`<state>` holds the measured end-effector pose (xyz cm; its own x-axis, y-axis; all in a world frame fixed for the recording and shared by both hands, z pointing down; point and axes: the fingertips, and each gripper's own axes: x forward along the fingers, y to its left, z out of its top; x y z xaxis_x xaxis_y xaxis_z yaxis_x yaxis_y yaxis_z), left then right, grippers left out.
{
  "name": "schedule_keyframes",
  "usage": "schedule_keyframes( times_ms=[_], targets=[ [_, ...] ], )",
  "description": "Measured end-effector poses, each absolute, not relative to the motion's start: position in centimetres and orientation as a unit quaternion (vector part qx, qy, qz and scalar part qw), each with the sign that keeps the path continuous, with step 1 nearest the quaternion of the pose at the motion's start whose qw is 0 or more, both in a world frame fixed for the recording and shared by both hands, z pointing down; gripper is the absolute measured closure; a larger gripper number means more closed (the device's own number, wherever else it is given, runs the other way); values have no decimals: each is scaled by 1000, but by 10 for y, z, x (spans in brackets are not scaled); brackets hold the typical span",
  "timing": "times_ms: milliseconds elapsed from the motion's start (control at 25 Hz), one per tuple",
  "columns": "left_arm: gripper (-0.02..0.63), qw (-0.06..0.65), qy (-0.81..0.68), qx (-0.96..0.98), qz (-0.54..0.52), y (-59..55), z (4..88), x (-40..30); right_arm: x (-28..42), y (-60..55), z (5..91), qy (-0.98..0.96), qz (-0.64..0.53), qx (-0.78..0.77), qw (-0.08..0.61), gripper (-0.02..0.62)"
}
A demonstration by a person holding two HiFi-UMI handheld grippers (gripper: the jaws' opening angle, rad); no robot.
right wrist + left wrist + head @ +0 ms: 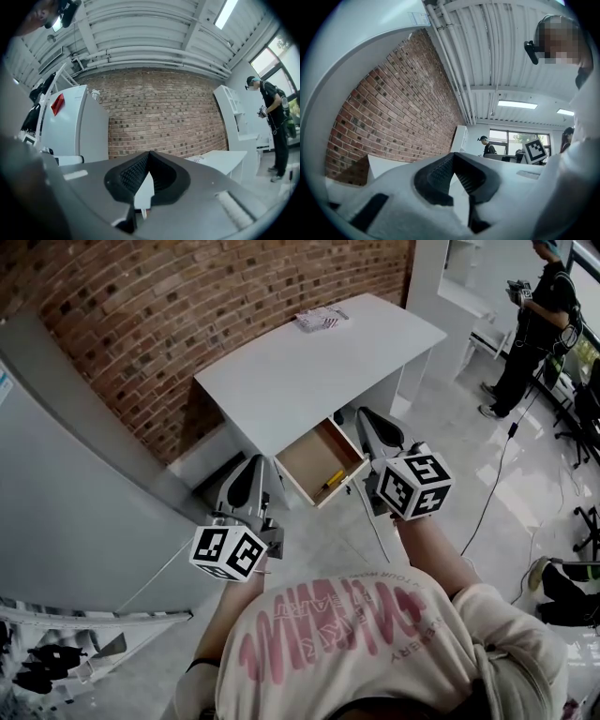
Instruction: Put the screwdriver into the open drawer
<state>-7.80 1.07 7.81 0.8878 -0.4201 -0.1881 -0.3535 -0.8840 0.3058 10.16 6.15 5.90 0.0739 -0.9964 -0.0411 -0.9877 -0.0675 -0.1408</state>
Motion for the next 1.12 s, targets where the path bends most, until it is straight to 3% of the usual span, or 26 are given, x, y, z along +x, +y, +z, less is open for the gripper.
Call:
schedule_keyframes(
  times_ms=[1120],
  targets=[
    [604,137,-311,934,-111,69,97,3,184,80,94,758,-77,-646,34,588]
  ],
)
